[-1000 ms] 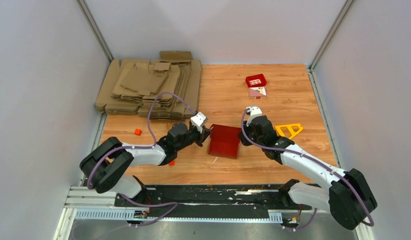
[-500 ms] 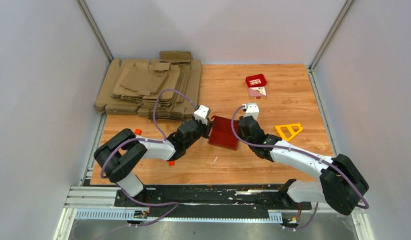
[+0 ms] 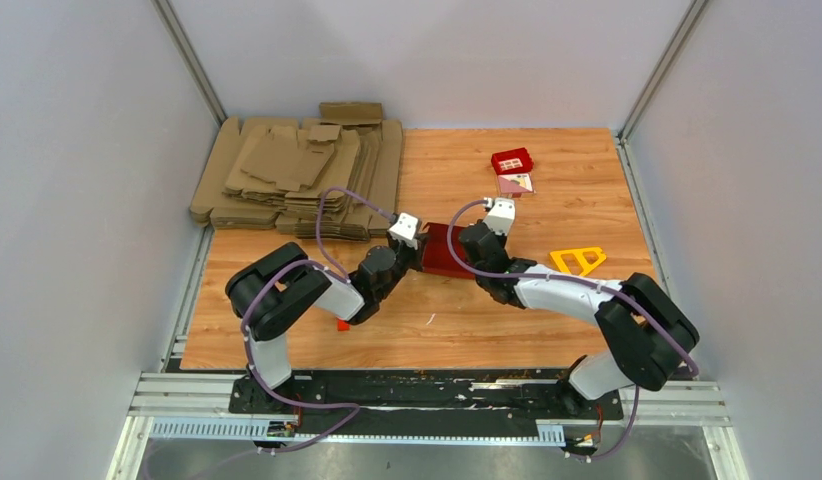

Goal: Fold the paper box

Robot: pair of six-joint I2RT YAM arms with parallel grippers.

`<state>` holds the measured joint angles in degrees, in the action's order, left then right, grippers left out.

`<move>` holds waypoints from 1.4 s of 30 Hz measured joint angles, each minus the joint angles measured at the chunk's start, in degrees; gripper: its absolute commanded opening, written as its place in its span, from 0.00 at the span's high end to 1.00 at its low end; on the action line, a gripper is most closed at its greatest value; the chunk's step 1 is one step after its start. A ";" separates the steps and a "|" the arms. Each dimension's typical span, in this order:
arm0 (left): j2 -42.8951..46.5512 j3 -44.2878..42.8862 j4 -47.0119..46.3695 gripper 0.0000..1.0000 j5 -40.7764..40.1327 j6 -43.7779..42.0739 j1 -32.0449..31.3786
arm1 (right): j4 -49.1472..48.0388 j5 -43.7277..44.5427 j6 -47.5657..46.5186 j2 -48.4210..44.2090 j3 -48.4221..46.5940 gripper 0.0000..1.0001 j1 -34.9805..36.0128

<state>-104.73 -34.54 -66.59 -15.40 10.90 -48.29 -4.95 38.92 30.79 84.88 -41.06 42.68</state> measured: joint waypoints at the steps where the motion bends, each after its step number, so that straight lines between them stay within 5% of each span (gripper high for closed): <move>1: -0.11 0.42 -0.98 1.00 0.00 -0.15 -0.07 | -0.02 0.13 0.61 0.02 0.00 1.00 0.00; 31: 0.68 6.80 -6.12 1.00 -2.95 -0.15 -5.57 | 3.50 -4.52 1.62 -7.89 6.51 1.00 2.03; 42: 5.03 6.80 1.51 0.89 -2.99 1.07 -5.77 | 5.51 -7.54 -0.33 -9.31 6.54 1.00 2.08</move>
<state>-99.70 -27.75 -65.08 -18.39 11.97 -54.06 0.56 31.38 30.46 75.57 -34.52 44.75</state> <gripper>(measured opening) 0.054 0.019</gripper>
